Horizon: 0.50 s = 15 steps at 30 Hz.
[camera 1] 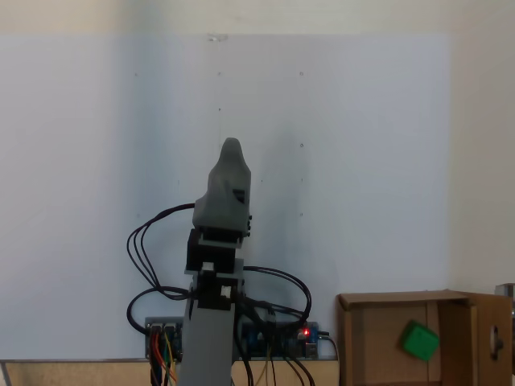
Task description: Grasp a green dice and put it in the bin.
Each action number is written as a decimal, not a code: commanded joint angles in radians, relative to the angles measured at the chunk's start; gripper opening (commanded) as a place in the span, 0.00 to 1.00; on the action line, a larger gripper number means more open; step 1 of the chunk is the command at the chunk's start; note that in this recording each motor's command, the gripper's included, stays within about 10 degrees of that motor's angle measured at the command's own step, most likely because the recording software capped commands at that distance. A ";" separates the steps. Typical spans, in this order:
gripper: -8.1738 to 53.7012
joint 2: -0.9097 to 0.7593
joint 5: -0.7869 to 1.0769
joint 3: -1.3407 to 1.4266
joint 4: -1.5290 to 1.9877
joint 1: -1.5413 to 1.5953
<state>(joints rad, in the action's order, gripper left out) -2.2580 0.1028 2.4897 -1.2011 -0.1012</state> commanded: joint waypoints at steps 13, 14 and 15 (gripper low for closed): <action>0.86 -0.107 0.041 0.015 -0.114 0.000; 0.86 -0.107 0.041 0.015 -0.114 0.002; 0.86 -0.107 0.041 0.015 -0.114 0.002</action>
<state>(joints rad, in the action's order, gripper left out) -2.2580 0.1028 2.5188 -1.2011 -0.0997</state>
